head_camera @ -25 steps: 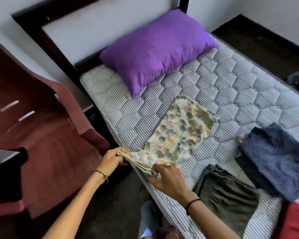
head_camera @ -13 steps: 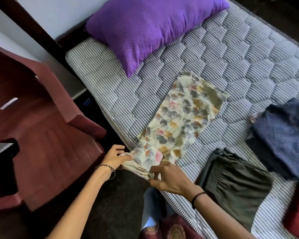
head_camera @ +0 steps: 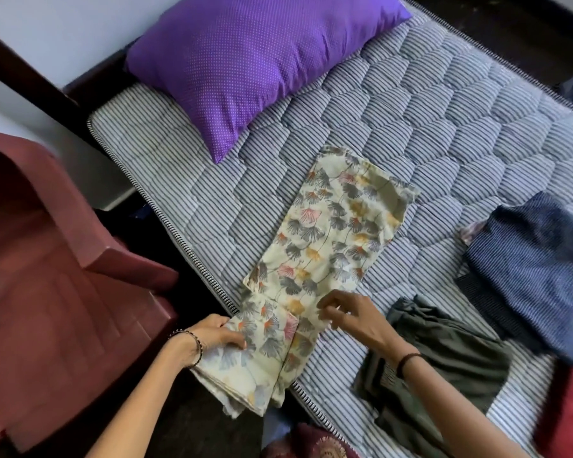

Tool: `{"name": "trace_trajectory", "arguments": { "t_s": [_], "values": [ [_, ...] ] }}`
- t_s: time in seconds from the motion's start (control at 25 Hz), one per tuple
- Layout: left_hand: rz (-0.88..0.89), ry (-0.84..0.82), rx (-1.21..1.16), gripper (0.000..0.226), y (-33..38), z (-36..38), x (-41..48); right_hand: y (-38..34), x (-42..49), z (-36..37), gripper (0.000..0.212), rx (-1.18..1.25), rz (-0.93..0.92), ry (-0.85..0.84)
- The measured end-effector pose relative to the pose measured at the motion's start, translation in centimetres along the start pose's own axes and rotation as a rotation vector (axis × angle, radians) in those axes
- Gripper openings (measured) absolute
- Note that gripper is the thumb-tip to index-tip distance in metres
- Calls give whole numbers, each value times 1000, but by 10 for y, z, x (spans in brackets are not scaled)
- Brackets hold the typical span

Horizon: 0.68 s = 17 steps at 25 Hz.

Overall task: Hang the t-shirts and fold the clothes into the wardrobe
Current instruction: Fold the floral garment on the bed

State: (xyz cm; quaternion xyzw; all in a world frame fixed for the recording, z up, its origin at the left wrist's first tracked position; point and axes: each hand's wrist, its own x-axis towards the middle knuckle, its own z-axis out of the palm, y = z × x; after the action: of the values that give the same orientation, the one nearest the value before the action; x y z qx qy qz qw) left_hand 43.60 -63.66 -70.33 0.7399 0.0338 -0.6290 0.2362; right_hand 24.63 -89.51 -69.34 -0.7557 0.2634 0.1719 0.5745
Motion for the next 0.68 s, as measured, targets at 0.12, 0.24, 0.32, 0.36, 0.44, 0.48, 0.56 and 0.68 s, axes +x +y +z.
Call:
{"name": "trace_trajectory", "arguments": {
  "t_s": [0.12,0.24,0.32,0.36,0.44,0.48,0.56,0.68],
  "values": [
    [-29,-28,7,48,4,1,8,5,14,-27,11,161,49,155],
    [-30,-64,48,85,11,-3,18,8,34,-47,12,281,91,272],
    [4,-99,73,69,18,-3,19,11,47,-58,13,336,117,350],
    [23,-119,75,55,21,-6,17,12,54,-63,13,364,128,391],
    [56,-158,96,55,26,-9,16,15,66,-72,15,401,155,481],
    [71,-164,117,65,26,-11,19,17,72,-76,16,402,167,526],
    [48,-178,134,79,31,-15,26,19,83,-86,23,378,195,621],
    [8,-203,131,71,42,-17,32,19,99,-99,38,263,242,821]
  ]
}}
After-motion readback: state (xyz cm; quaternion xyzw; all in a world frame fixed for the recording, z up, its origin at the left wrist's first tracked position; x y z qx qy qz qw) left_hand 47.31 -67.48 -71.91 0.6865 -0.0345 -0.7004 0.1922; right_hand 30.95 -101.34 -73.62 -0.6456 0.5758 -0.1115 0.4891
